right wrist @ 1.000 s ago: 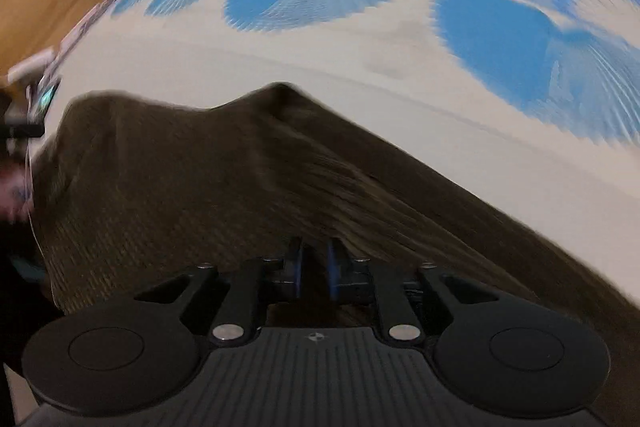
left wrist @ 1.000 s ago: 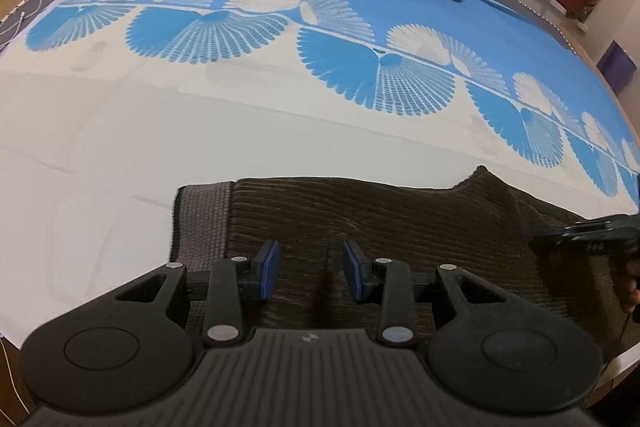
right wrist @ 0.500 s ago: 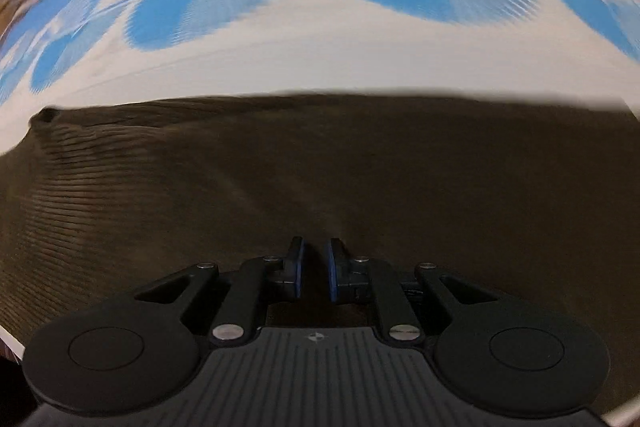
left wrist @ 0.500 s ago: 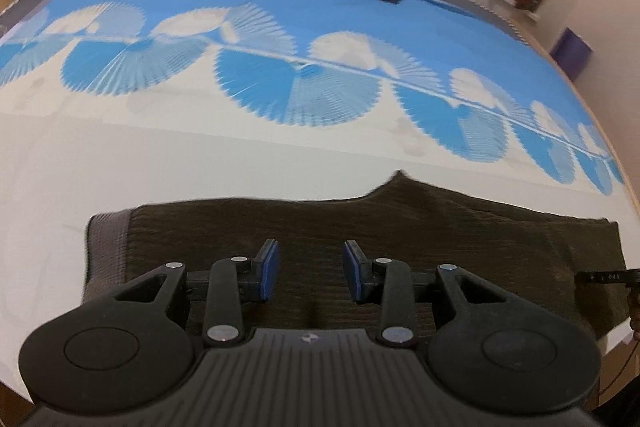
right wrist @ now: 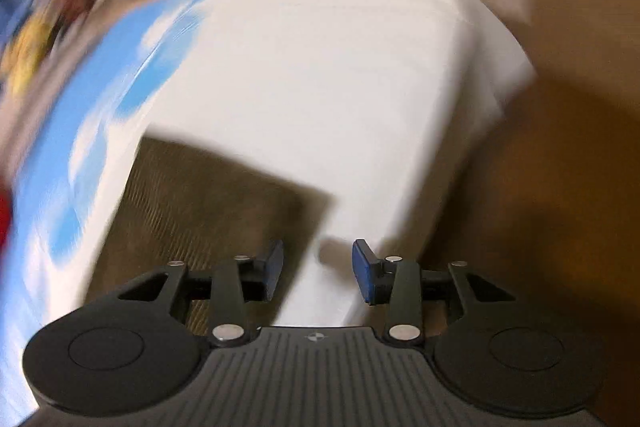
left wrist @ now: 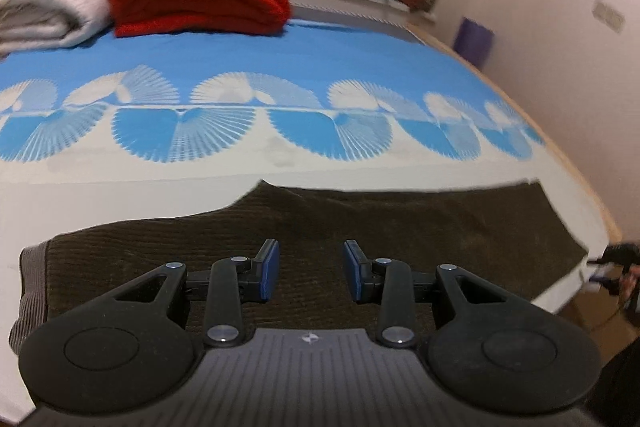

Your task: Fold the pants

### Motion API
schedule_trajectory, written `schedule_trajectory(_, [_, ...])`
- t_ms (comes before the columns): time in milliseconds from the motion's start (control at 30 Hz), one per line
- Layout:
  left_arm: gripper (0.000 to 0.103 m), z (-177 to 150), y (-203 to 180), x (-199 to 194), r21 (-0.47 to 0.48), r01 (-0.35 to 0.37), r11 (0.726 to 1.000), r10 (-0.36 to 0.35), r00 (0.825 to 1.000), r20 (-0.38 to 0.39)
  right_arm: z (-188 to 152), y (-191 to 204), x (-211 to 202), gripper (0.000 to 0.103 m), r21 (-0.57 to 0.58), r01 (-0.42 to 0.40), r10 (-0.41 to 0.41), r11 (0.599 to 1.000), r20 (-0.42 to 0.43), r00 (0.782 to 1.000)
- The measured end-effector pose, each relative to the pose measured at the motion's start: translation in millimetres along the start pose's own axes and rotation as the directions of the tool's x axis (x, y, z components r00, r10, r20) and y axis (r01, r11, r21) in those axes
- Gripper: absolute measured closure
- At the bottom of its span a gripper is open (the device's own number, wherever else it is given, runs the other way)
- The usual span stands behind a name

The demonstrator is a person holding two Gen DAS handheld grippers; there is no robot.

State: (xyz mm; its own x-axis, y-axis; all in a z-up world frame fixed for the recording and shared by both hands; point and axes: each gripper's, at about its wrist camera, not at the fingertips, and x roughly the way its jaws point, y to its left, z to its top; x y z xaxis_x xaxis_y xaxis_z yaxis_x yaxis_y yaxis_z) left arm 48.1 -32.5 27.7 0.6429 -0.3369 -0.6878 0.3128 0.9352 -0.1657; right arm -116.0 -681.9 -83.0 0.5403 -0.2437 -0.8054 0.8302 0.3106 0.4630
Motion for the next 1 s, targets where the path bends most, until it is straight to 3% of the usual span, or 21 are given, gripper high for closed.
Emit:
schedule_trajectory(100, [0.064,-1,-5,16,0.04,-0.057,0.998,0.057,0.998,-0.014,-2,-19,13,0.062,0.136,-0.138,0.149,0.981,-0.069,0.986])
schedule_trajectory(200, [0.064,0,4,32,0.008,-0.078,0.997,0.078,0.996,-0.053,0,-9,13,0.062,0.112,-0.228,0.231,0.967,-0.011,0.973])
schedule_trajectory(367, [0.064,-3,14,37,0.007,-0.1,0.995,0.1,0.992,-0.07,-5,-3,42,0.061,0.166,-0.189,0.203,0.968,-0.066,0.977])
schedule_trajectory(633, [0.064,-11,36,35,0.011,-0.143,0.99,0.143,0.986,-0.086,-8,9,54,0.062,0.231,-0.194,0.186,0.953,0.059,0.981])
schedule_trajectory(667, [0.064,-11,39,35,0.007,-0.149,0.989,0.149,0.985,-0.089,-8,12,56,0.064,0.223,-0.186,0.176,0.957,0.064,0.982])
schedule_trajectory(700, [0.064,-11,43,35,-0.001,-0.155,0.988,0.154,0.984,-0.093,-9,17,57,0.079,0.211,-0.169,0.159,0.963,0.068,0.985])
schedule_trajectory(867, [0.064,-9,54,34,-0.03,-0.167,0.986,0.163,0.982,-0.094,-15,43,46,0.087,0.12,-0.107,0.092,0.987,0.122,0.988])
schedule_trajectory(933, [0.064,-8,58,31,-0.041,-0.167,0.985,0.163,0.983,-0.085,-22,70,26,0.087,-0.021,-0.107,0.109,0.994,0.189,0.976])
schedule_trajectory(1000, [0.064,-8,63,28,-0.058,-0.169,0.984,0.164,0.983,-0.078,-39,105,-1,0.088,-0.216,-0.125,0.181,0.968,0.264,0.947])
